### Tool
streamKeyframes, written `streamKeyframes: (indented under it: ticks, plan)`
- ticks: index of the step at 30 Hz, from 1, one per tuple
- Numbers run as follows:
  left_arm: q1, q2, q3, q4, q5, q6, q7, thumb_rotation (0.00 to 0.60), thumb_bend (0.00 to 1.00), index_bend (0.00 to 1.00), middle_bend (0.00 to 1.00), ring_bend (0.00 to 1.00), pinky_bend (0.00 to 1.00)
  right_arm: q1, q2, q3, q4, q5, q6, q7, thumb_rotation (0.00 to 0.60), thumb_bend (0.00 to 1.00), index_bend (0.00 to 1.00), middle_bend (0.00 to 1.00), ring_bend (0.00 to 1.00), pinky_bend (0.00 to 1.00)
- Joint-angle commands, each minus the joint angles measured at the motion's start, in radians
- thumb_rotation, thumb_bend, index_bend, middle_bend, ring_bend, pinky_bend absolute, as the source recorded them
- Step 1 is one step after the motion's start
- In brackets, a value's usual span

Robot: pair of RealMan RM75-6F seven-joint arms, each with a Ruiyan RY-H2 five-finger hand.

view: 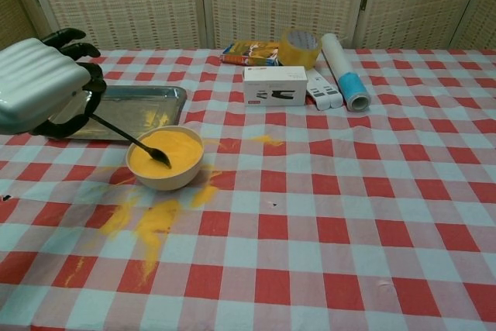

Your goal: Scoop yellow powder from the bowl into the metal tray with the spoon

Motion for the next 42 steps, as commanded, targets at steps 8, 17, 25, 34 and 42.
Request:
streamKeyframes:
  ticks: [8, 17, 25, 34, 42]
  plan:
    - [-0.043, -0.049, -0.052, 0.112, -0.039, -0.055, -0.071, 0.6, 0.57, 0.78, 0.36, 0.12, 0.05, 0.003, -0.003, 0.007, 0.005, 0.018, -0.009, -0.004, 0.6, 0.16, 0.0, 0.0, 0.0, 0.0]
    - [-0.06, -0.025, -0.083, 0.076, -0.05, -0.06, -0.122, 0.6, 0.57, 0.77, 0.36, 0.12, 0.05, 0.006, -0.004, 0.01, 0.006, 0.026, -0.016, -0.005, 0.6, 0.16, 0.0, 0.0, 0.0, 0.0]
    - [-0.026, 0.022, -0.046, -0.003, -0.042, -0.038, -0.104, 0.6, 0.57, 0.77, 0.36, 0.12, 0.05, 0.004, -0.003, 0.006, 0.006, 0.018, -0.014, -0.003, 0.6, 0.16, 0.0, 0.0, 0.0, 0.0]
    - [0.019, 0.045, 0.011, -0.034, -0.025, -0.021, -0.109, 0.6, 0.57, 0.77, 0.36, 0.12, 0.05, 0.004, -0.004, 0.0, 0.0, 0.005, -0.011, -0.008, 0.6, 0.16, 0.0, 0.0, 0.0, 0.0]
    - [0.003, 0.024, -0.006, 0.015, -0.046, -0.06, -0.132, 0.6, 0.57, 0.78, 0.36, 0.12, 0.05, 0.004, -0.006, 0.002, 0.001, 0.01, -0.012, -0.012, 0.6, 0.16, 0.0, 0.0, 0.0, 0.0]
